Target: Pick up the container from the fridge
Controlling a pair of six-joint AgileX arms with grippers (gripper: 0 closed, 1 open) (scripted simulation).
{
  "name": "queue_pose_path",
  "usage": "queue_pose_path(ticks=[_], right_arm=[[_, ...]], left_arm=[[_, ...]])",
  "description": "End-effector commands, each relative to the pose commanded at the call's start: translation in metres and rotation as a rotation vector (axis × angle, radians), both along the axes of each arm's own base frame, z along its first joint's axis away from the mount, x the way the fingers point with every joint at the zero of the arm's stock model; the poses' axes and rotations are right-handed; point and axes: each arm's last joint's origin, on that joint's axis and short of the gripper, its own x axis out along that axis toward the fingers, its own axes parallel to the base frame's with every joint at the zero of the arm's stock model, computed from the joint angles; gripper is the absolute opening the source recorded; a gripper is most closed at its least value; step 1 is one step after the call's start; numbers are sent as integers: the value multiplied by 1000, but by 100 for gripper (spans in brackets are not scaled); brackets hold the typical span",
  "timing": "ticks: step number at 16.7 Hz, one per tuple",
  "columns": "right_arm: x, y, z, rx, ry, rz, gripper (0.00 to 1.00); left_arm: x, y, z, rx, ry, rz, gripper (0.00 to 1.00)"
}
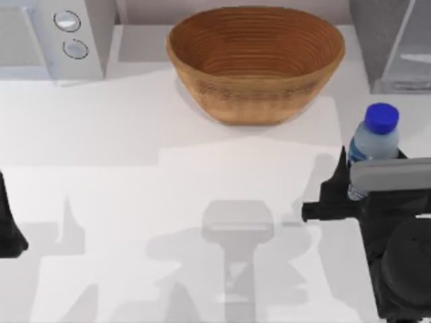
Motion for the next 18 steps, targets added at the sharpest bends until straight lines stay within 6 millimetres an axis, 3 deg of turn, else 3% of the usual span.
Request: queue_pose_path(ticks=[5, 13, 18], right_arm=[[-7, 33, -14, 70, -47, 16, 0], [-4, 33, -17, 67, -44, 16, 0], [24, 35, -37, 51, -33, 15, 0]], left_arm=[[0, 0, 0, 0, 0, 0, 100], [0, 0, 0, 0, 0, 0, 100], [0, 0, 0, 0, 0, 0, 100]])
